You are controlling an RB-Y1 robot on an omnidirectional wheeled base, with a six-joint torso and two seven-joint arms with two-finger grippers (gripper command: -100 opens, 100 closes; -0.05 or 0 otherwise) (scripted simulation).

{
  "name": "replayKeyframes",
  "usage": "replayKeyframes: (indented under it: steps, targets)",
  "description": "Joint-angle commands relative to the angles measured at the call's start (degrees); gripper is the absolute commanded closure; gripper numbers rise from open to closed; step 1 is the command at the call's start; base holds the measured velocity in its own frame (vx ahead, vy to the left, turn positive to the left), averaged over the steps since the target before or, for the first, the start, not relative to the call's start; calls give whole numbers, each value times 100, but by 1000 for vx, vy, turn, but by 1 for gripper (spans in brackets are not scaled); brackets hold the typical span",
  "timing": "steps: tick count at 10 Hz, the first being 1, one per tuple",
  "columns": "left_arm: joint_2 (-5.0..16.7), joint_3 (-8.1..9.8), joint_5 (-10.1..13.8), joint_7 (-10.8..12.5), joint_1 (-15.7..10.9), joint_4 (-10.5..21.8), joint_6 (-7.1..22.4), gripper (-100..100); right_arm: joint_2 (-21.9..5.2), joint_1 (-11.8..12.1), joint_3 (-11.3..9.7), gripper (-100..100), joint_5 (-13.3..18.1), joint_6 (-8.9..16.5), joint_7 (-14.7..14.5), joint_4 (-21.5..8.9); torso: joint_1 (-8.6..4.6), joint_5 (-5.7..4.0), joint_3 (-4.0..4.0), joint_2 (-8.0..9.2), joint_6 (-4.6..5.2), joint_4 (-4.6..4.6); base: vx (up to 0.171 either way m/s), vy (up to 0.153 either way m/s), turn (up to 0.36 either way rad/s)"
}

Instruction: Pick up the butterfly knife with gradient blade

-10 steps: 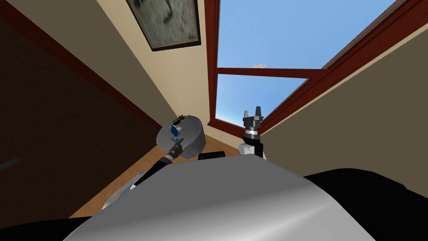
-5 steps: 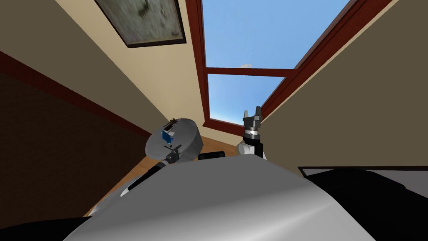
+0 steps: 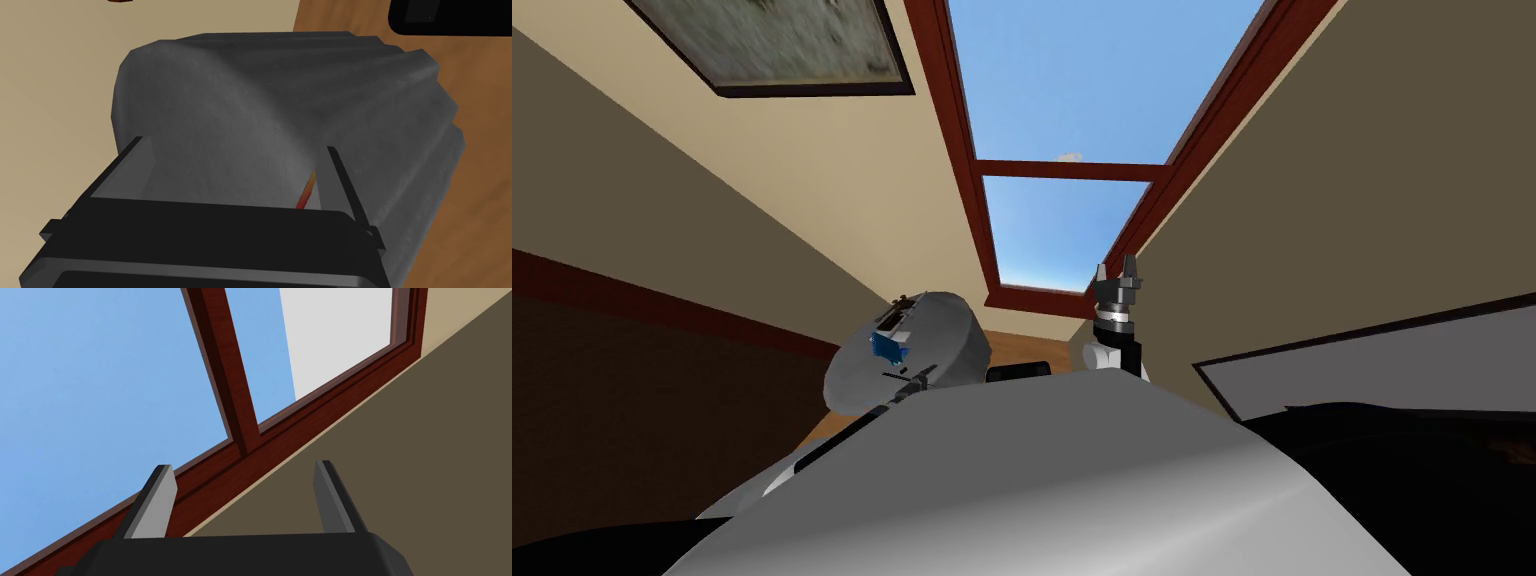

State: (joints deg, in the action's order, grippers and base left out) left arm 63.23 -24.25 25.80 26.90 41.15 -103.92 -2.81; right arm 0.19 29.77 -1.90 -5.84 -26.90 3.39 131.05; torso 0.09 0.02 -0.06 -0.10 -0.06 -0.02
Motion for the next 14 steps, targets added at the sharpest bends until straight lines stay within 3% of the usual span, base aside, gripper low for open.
replayKeyframes:
  steps: [1,2,4,5,8,9,14]
  targets:
    - [286,-256,233,206,39,286,103,-100,0,0,0,0,0,0,0,0,0,0,0,0,0,0,16,28,-458]
    - [348,-256,233,206,39,287,103,-100,0,0,0,0,0,0,0,0,2,0,-1,-2,1,0,11,31,-242]
    - [724,-553,520,449,97,584,289,-100,0,0,0,0,0,0,0,0,-1,-1,-1,-2,0,0,13,24,-363]
    - [724,-553,520,449,97,584,289,-100,0,0,0,0,0,0,0,0,1,0,-2,-4,-1,-1,10,30,-195]
    - [1153,-982,898,766,163,1005,549,-100,0,1,1,0,0,0,0,0,-1,-1,-1,-3,-2,0,12,29,-390]
    - [1153,-982,898,766,163,1005,549,-100,0,1,1,0,0,0,0,0,1,-1,-3,-5,-2,-1,10,33,-134]
    - [1516,-1597,1353,1140,224,1573,892,-100,-1,2,1,0,0,0,0,0,0,-1,-5,-10,-6,-2,20,30,-284]
